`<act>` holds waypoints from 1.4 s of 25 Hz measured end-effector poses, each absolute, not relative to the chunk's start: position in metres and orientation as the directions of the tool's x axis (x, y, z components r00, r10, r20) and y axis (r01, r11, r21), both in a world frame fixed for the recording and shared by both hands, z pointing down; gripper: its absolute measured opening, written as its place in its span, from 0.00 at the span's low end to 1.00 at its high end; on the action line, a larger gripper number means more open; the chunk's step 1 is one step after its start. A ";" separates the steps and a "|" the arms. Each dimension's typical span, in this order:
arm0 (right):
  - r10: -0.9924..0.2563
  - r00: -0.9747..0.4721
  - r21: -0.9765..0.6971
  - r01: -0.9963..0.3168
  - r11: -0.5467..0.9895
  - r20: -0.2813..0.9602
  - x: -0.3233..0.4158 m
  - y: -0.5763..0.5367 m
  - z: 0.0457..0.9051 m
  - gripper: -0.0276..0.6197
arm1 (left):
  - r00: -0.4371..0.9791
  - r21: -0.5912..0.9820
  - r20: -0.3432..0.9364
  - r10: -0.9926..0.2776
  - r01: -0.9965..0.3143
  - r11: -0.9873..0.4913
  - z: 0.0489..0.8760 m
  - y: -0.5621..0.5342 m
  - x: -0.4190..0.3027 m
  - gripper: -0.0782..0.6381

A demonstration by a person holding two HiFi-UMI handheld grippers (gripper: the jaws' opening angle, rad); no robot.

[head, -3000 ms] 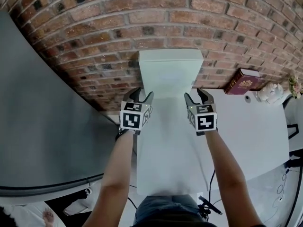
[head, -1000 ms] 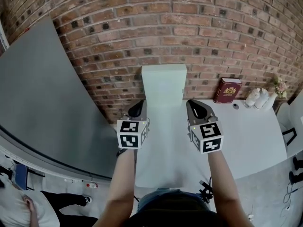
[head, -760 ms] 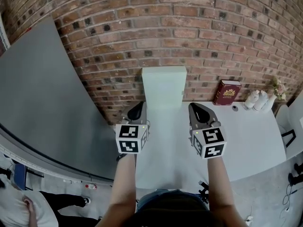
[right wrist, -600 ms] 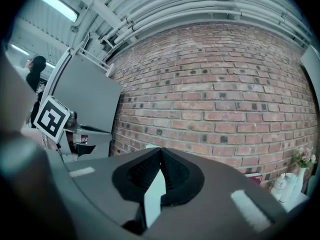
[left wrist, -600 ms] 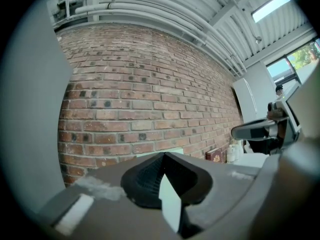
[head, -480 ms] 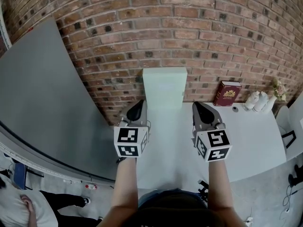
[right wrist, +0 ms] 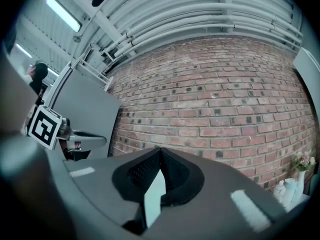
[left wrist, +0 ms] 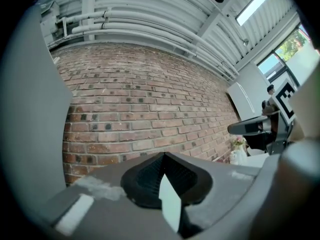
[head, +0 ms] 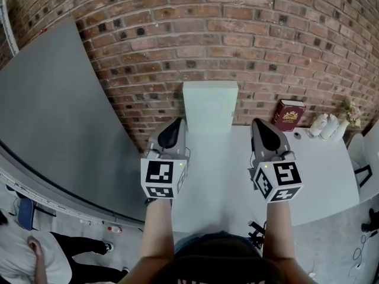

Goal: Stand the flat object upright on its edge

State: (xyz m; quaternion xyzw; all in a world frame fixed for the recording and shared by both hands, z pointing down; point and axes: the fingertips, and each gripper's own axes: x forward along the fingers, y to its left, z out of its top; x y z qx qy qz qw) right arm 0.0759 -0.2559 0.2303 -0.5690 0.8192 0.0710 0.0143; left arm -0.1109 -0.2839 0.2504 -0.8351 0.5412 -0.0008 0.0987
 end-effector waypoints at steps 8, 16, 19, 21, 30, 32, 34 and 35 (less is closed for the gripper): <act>-0.925 -0.330 0.137 -0.941 0.308 -0.188 0.086 -0.247 0.213 0.04 | 0.389 -0.175 -0.185 -0.903 -0.917 -0.359 0.230 -0.273 -0.118 0.11; -0.911 -0.336 0.160 -0.939 0.305 -0.238 0.081 -0.241 0.207 0.04 | 0.377 -0.193 -0.217 -0.900 -0.921 -0.339 0.221 -0.268 -0.126 0.11; -0.909 -0.345 0.168 -0.935 0.312 -0.233 0.079 -0.241 0.208 0.04 | 0.378 -0.198 -0.216 -0.900 -0.920 -0.338 0.221 -0.268 -0.126 0.11; -0.909 -0.346 0.170 -0.935 0.313 -0.231 0.079 -0.241 0.209 0.04 | 0.378 -0.197 -0.218 -0.900 -0.920 -0.339 0.221 -0.267 -0.126 0.11; -0.913 -0.328 0.166 -0.941 0.294 -0.242 0.082 -0.240 0.209 0.04 | 0.377 -0.202 -0.212 -0.902 -0.919 -0.337 0.223 -0.268 -0.125 0.11; -0.913 -0.328 0.162 -0.942 0.295 -0.243 0.082 -0.241 0.208 0.04 | 0.376 -0.202 -0.214 -0.902 -0.920 -0.335 0.222 -0.268 -0.125 0.11; -0.912 -0.328 0.161 -0.942 0.296 -0.245 0.083 -0.241 0.209 0.04 | 0.376 -0.204 -0.214 -0.901 -0.920 -0.335 0.222 -0.268 -0.124 0.11; -0.912 -0.329 0.162 -0.941 0.296 -0.246 0.083 -0.241 0.209 0.04 | 0.377 -0.206 -0.214 -0.901 -0.919 -0.336 0.221 -0.268 -0.123 0.11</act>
